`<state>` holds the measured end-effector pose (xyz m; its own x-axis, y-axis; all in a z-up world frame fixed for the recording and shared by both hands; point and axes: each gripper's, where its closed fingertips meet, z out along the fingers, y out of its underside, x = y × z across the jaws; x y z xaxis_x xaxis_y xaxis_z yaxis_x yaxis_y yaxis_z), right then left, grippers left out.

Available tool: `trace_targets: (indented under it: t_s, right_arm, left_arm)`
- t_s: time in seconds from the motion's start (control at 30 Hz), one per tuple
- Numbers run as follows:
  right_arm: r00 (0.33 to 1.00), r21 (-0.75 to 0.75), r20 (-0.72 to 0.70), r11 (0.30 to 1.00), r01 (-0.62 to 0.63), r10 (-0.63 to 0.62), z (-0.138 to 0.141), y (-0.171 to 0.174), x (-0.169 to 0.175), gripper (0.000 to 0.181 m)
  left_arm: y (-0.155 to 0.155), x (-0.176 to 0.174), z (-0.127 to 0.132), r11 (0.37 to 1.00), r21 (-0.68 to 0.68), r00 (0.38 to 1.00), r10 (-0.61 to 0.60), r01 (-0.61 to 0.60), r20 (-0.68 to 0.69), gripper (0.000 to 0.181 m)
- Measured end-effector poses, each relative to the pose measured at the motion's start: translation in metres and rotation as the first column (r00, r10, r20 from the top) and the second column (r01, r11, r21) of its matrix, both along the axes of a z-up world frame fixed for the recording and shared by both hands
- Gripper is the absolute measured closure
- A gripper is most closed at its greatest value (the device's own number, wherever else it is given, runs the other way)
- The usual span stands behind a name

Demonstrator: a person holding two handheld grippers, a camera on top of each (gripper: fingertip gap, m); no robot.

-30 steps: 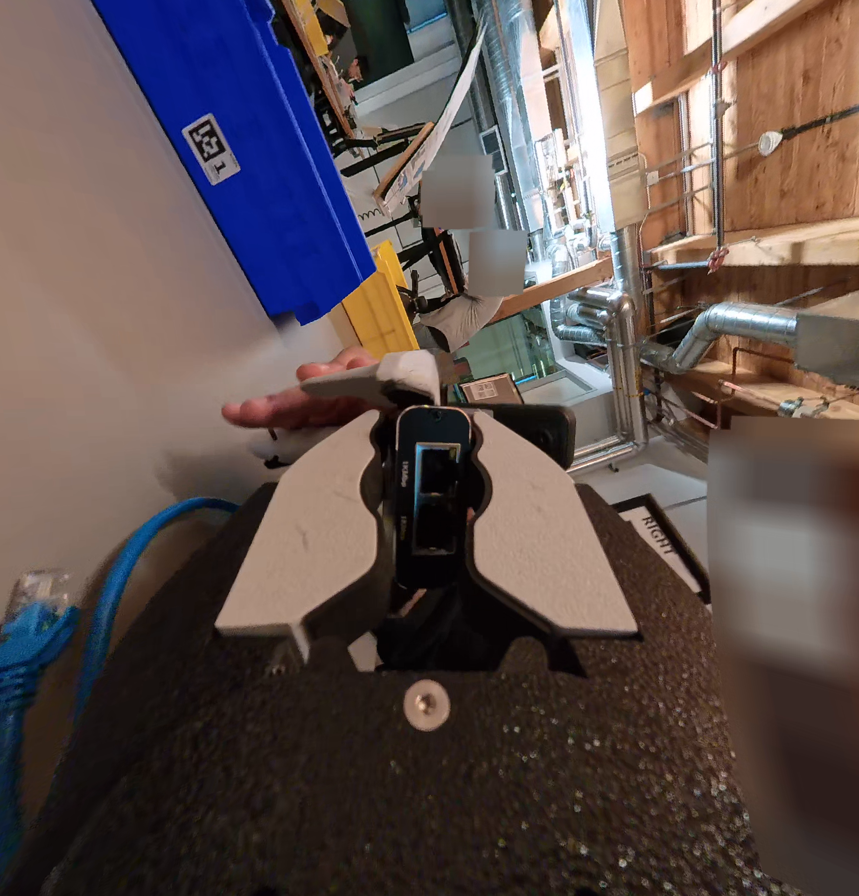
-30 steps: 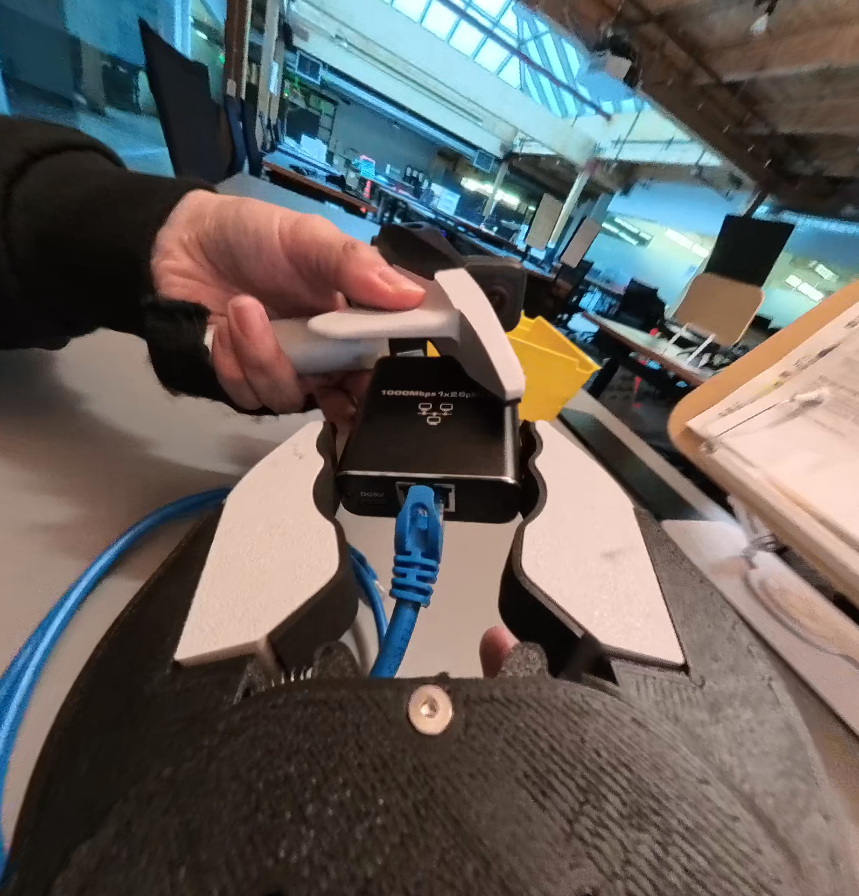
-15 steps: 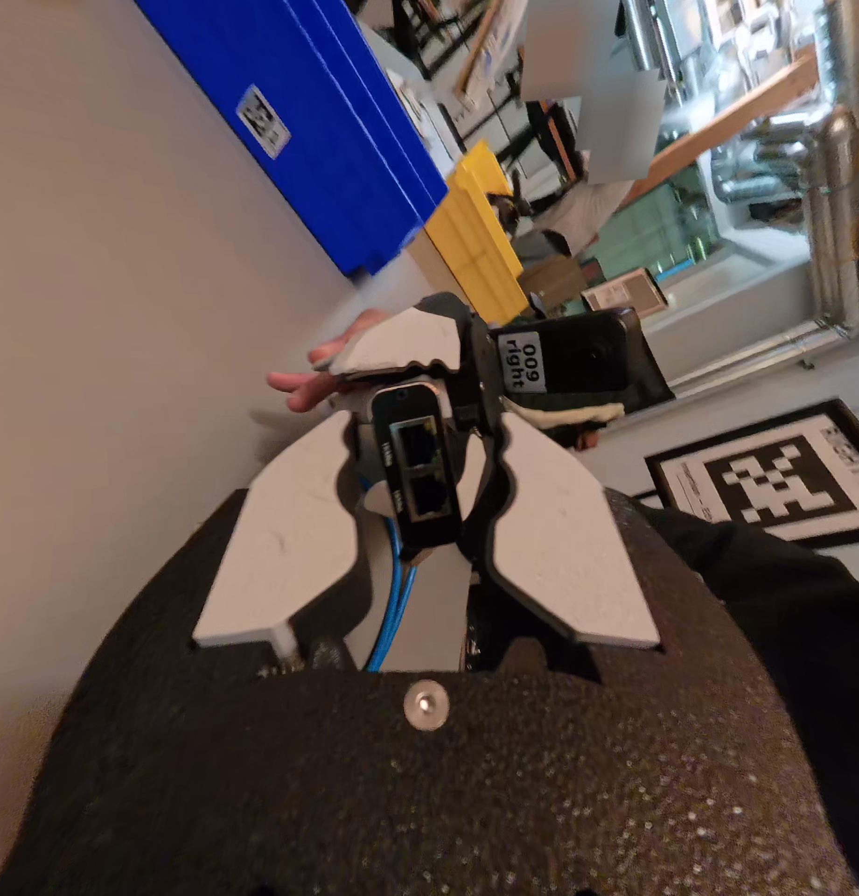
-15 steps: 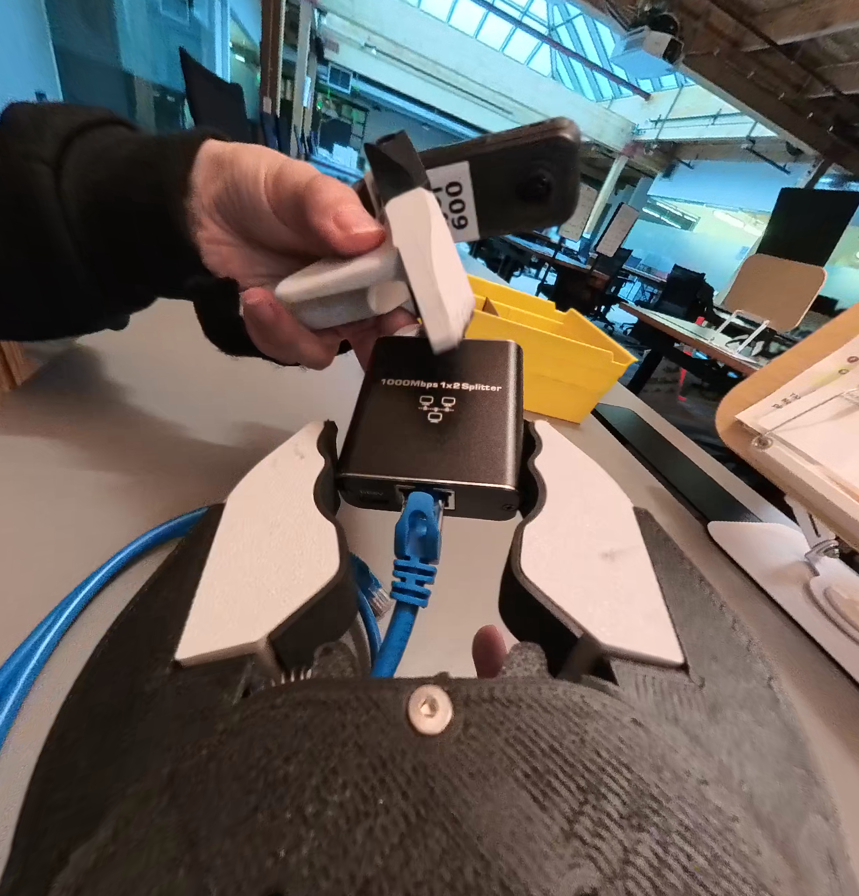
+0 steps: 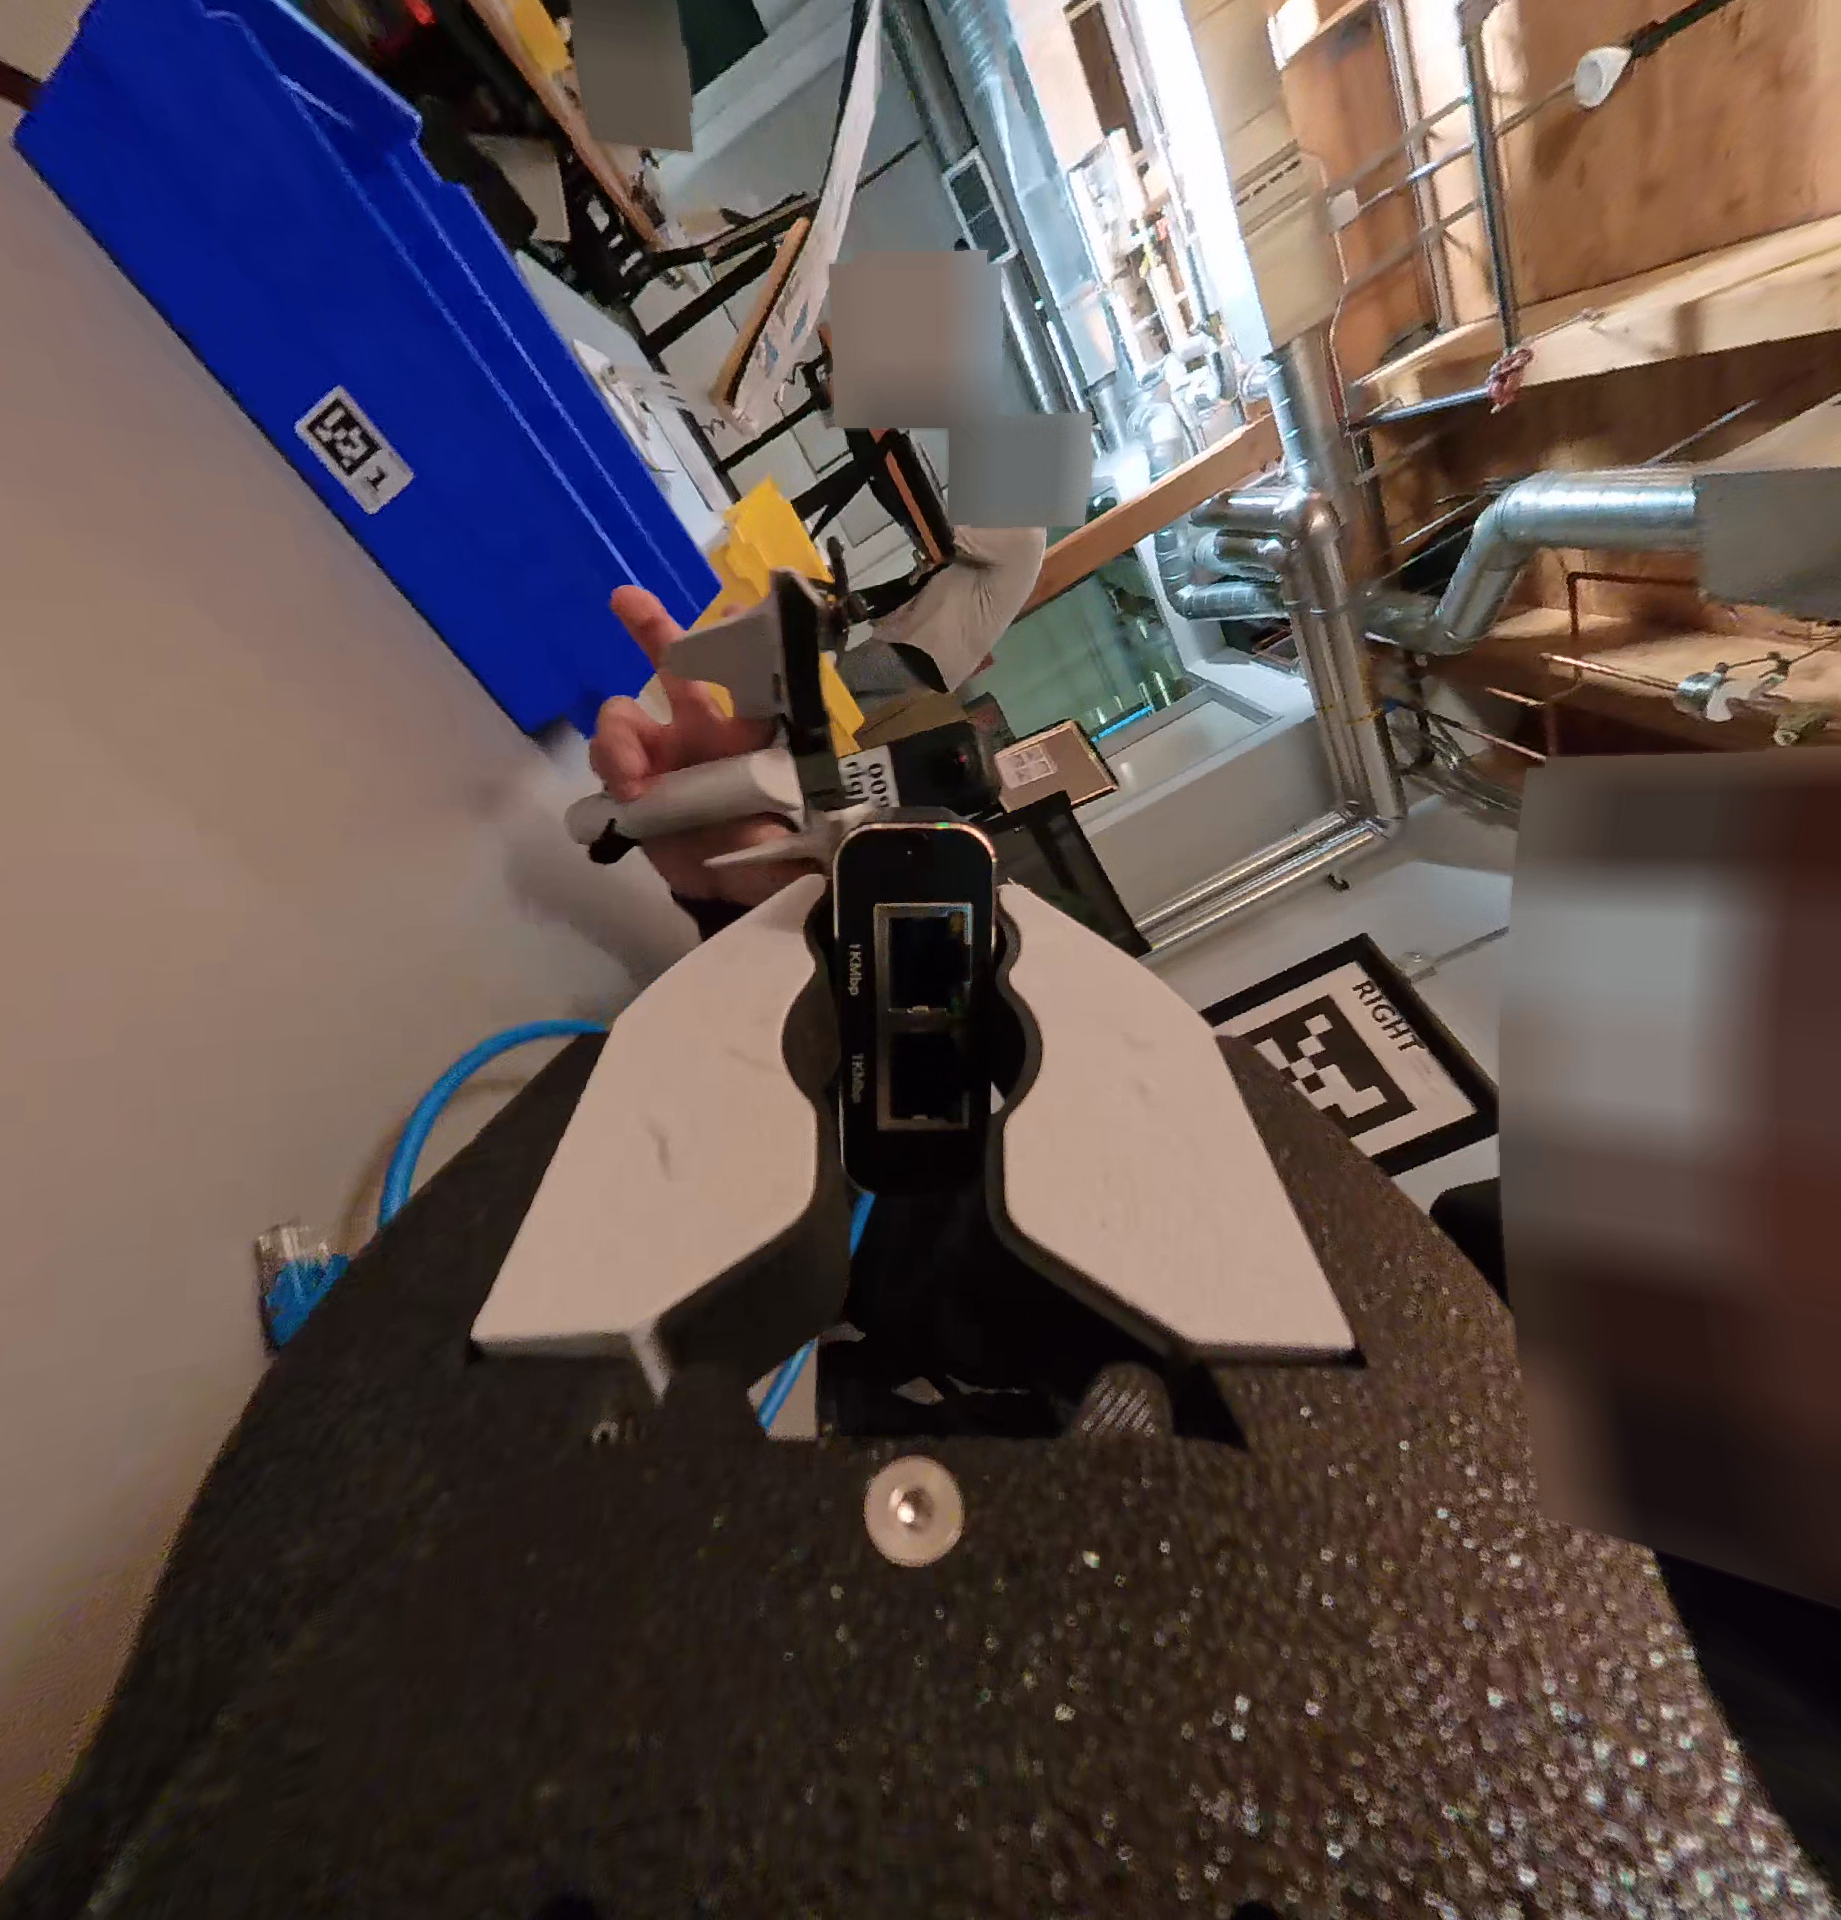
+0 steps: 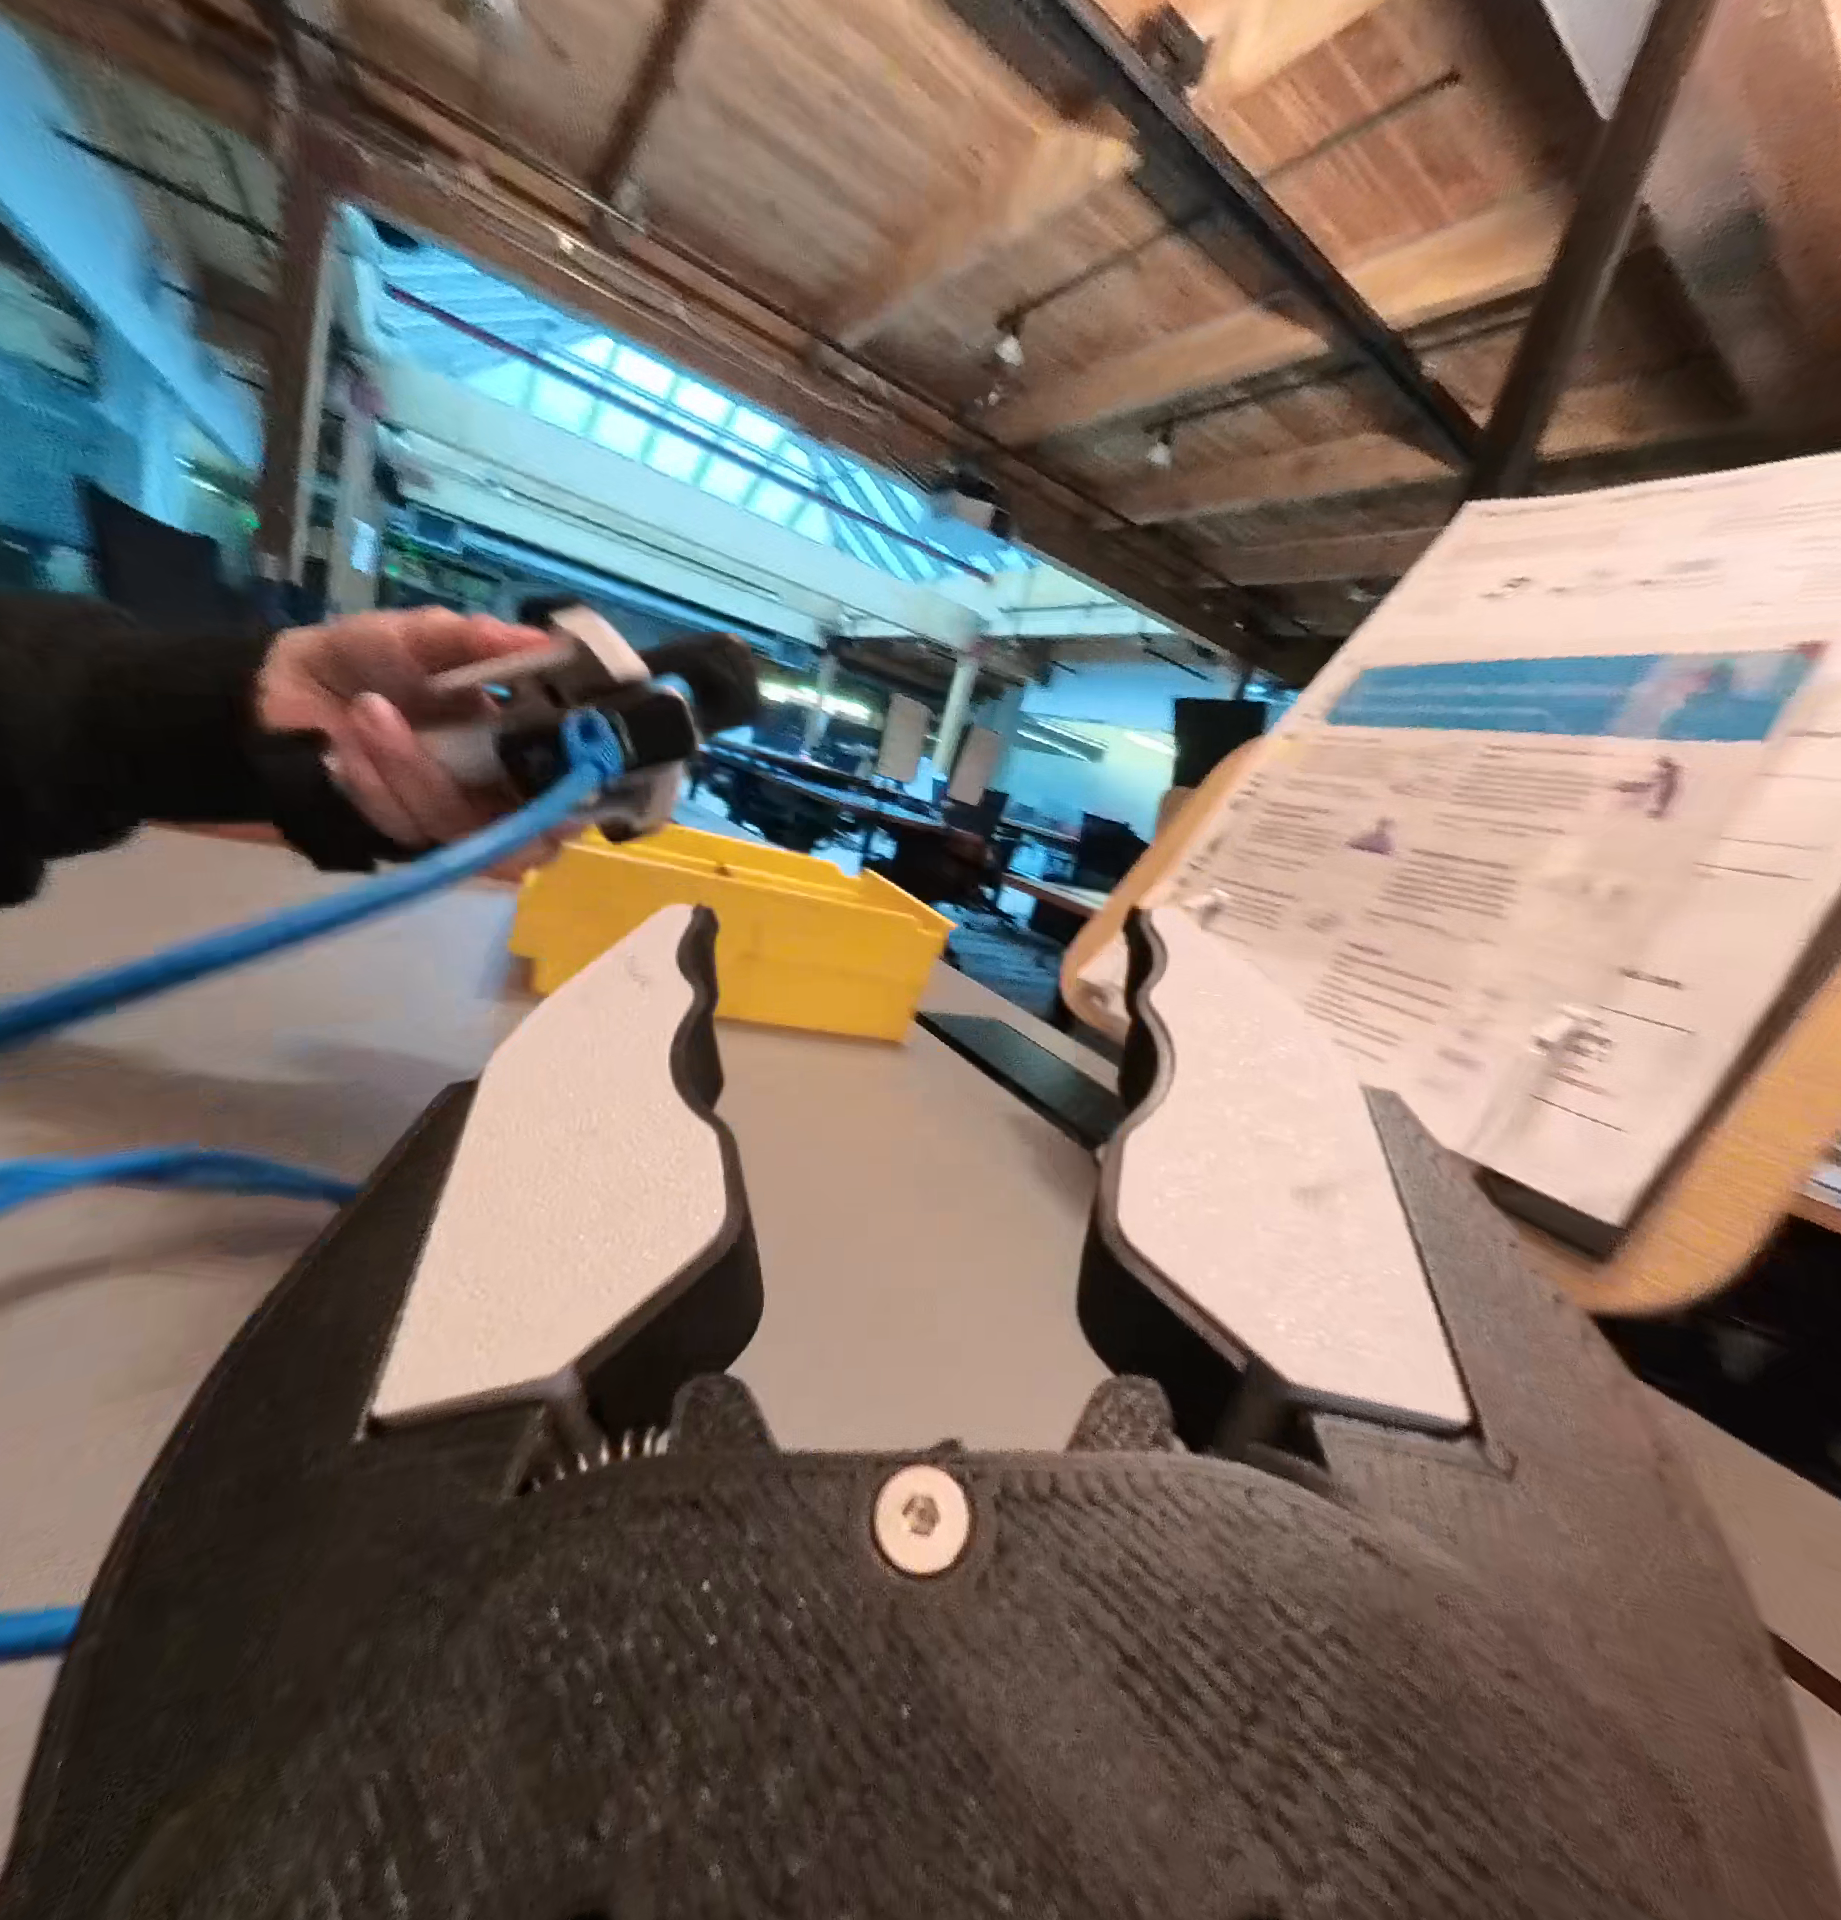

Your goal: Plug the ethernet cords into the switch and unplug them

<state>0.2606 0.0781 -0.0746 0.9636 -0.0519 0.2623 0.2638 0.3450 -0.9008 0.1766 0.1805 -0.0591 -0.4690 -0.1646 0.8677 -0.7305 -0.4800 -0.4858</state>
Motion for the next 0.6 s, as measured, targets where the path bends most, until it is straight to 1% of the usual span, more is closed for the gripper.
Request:
trace_targets:
  t_s: [0.07, 0.17, 0.2, 0.23, 0.3, 0.33, 0.37, 0.47, 0.53, 0.6]
  right_arm:
    - [0.999, -0.055, 0.037, 0.998, 0.017, -0.015, -0.012, 0.010, -0.003, 0.100]
    - [0.986, -0.147, 0.166, 0.989, 0.012, 0.012, -0.030, 0.044, -0.034, 0.090]
    - [0.982, -0.156, 0.180, 0.987, -0.026, 0.054, -0.032, 0.053, -0.048, 0.088]
    - [0.979, -0.144, 0.186, 0.988, -0.053, 0.079, -0.031, 0.059, -0.060, 0.091]
    - [0.972, -0.113, 0.222, 0.992, -0.051, 0.076, -0.027, 0.067, -0.072, 0.090]
    - [0.971, -0.108, 0.226, 0.993, -0.057, 0.080, -0.026, 0.070, -0.076, 0.093]
    - [0.972, -0.096, 0.222, 0.994, -0.059, 0.079, -0.025, 0.071, -0.079, 0.092]
    - [0.976, -0.089, 0.181, 0.990, -0.110, 0.124, -0.026, 0.072, -0.086, 0.094]
    - [0.976, -0.080, 0.134, 0.984, -0.161, 0.171, -0.027, 0.071, -0.090, 0.106]
    - [0.980, -0.081, 0.108, 0.984, -0.158, 0.166, -0.028, 0.070, -0.088, 0.106]
  left_arm:
    - [-0.011, -0.002, 0.005, 0.999, -0.031, 1.000, -0.029, 0.029, -0.002, 0.157]
    - [-0.030, 0.003, 0.000, 0.997, -0.063, 0.998, -0.053, 0.051, -0.039, 0.157]
    - [-0.035, 0.006, -0.004, 0.996, -0.079, 0.997, -0.054, 0.049, -0.058, 0.157]
    - [-0.038, 0.009, -0.008, 0.995, -0.089, 0.996, -0.049, 0.042, -0.077, 0.157]
    - [-0.047, 0.012, -0.019, 0.994, -0.099, 0.992, -0.053, 0.042, -0.117, 0.157]
    - [-0.051, 0.013, -0.025, 0.993, -0.106, 0.989, -0.062, 0.047, -0.137, 0.155]
    - [-0.055, 0.013, -0.030, 0.992, -0.113, 0.985, -0.068, 0.051, -0.155, 0.155]
    - [-0.064, 0.014, -0.042, 0.992, -0.112, 0.979, -0.082, 0.062, -0.188, 0.155]
    - [-0.068, 0.014, -0.044, 0.990, -0.119, 0.976, -0.094, 0.071, -0.196, 0.155]
    - [-0.068, 0.016, -0.046, 0.992, -0.115, 0.976, -0.079, 0.056, -0.201, 0.155]
